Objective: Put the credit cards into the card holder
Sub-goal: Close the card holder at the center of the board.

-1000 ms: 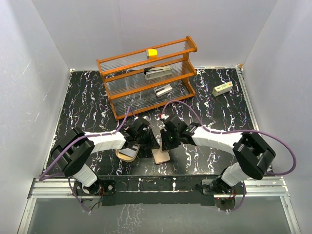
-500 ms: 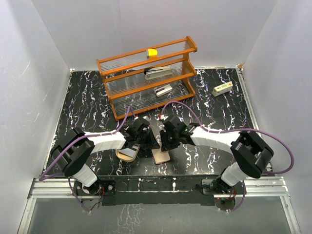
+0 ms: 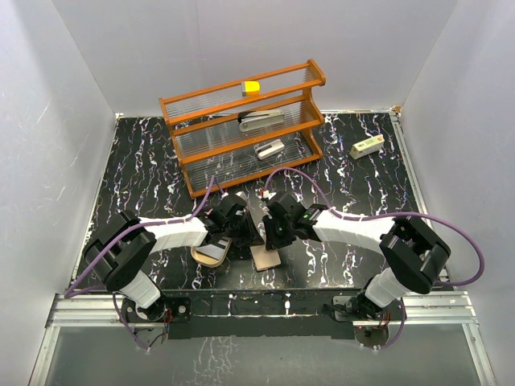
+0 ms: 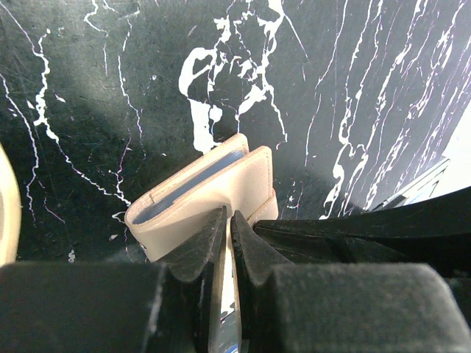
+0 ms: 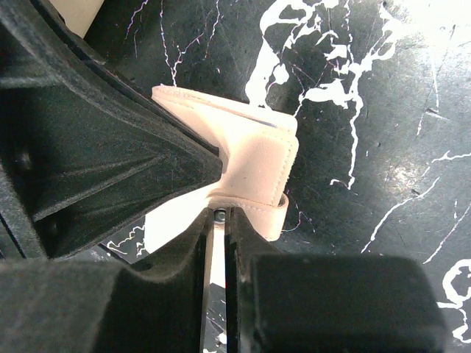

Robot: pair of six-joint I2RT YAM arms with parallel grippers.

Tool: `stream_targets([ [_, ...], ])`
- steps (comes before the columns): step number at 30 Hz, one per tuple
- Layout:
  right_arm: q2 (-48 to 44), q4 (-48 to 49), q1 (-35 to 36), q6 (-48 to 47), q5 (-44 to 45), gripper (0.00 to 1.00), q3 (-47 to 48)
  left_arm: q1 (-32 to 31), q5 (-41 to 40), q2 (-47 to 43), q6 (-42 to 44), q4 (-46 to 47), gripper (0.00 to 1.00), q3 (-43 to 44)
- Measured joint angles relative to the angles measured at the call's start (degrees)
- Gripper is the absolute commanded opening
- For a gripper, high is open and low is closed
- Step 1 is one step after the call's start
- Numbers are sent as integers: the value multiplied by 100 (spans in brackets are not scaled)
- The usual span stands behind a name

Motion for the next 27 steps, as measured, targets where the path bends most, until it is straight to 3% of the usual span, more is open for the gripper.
stream_targets([
  [7, 15, -35, 72, 46, 146, 1, 28, 0, 11, 0, -7, 15, 8, -11],
  [18, 87, -155, 173, 111, 339, 0, 122, 0, 15, -28, -42, 107, 8, -83],
  [24, 122, -232, 201, 129, 409, 3, 190, 0, -24, -70, -44, 61, 16, -81],
  [27, 144, -223, 245, 151, 435, 9, 236, -2, -149, -164, -26, -166, 19, -26],
])
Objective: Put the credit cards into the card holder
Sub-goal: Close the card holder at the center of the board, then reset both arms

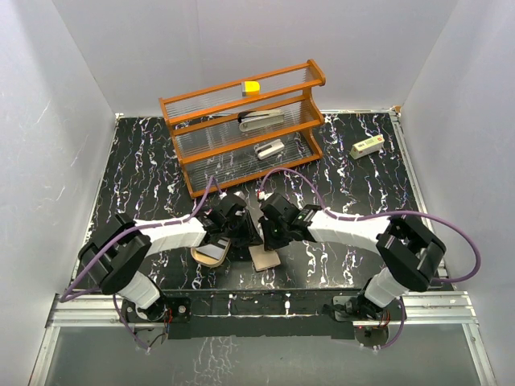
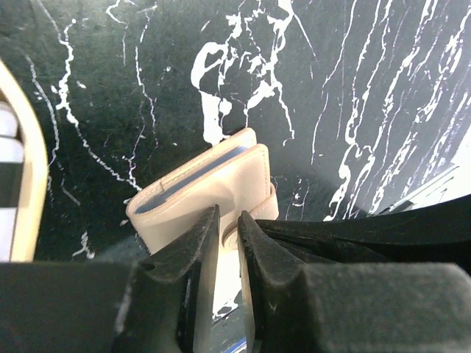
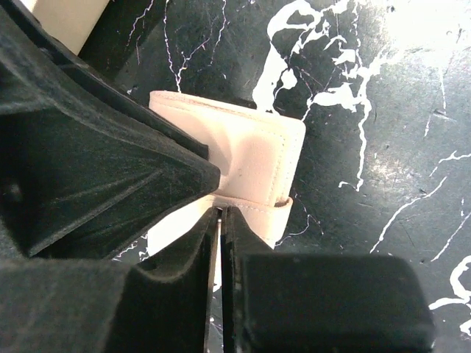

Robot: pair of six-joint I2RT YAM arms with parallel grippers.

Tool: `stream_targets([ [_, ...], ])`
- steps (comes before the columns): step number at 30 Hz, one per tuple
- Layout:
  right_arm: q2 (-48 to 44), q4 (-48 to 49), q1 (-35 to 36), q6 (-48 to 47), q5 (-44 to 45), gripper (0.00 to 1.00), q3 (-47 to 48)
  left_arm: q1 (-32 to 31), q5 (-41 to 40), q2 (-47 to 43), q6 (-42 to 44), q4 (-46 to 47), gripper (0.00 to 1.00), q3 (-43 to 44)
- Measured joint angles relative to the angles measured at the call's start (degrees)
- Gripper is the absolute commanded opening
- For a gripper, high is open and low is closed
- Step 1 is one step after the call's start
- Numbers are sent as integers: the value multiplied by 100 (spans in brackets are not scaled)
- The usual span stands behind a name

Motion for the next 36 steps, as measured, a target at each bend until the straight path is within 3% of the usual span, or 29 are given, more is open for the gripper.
stream_targets([
  [7, -181, -269, 74, 48, 232, 24, 122, -9, -680, -507, 297, -1473, 33, 581],
  [12, -964, -595, 79, 101, 487, 45, 380, -7, -1237, -1440, 476, -2448, 47, 1220],
  [14, -1388, -656, 79, 114, 638, 58, 501, -7, -1427, -1816, 557, -2763, 54, 1504],
  [16, -1779, -717, 81, 125, 787, 75, 605, -4, -1591, -2170, 654, -3077, 96, 1797],
  [17, -1971, -772, 81, 133, 872, 92, 678, -4, -1655, -2328, 737, -3220, 98, 1930],
  [18, -2155, -833, 81, 142, 957, 97, 761, -4, -1694, -2446, 802, -3338, 99, 2039],
  [25, -3062, -1279, 83, 136, 1528, 98, 1287, -2, -1869, -3250, 1276, -4072, 99, 2747],
  [36, -4225, -1266, 83, 186, 2264, 98, 1423, 0, -1847, -4861, 2173, -4079, 99, 2730],
])
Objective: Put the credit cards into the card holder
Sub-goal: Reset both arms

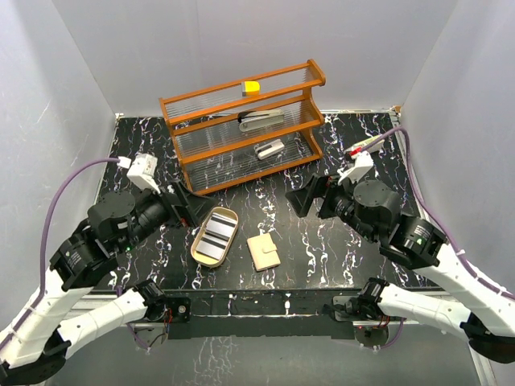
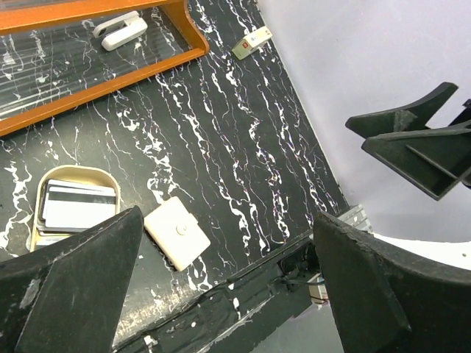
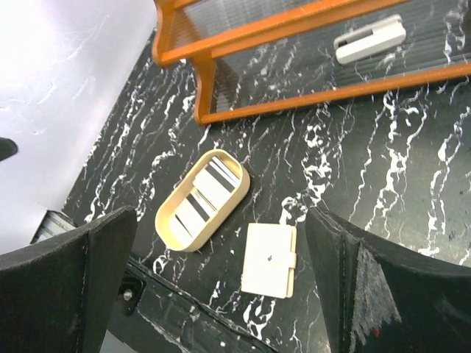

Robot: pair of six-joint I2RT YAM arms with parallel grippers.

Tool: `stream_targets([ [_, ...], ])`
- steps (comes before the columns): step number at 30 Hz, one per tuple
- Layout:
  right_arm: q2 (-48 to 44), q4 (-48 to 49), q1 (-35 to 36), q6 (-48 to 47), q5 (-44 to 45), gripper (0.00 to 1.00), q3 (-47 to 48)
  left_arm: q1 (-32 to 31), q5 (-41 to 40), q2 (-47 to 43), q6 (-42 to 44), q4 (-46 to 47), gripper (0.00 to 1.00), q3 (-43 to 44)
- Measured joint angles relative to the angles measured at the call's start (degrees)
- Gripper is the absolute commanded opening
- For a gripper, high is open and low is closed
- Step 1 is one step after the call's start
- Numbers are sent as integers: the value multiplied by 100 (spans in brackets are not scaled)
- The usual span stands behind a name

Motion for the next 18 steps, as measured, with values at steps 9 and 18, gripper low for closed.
stream_targets([
  [9, -173, 133, 0, 474, 111, 98, -981, 0, -79, -271, -31, -83, 99, -879],
  [18, -96, 192, 0, 603, 144, 98, -988, 0, -114, -428, -170, -26, 99, -1244],
])
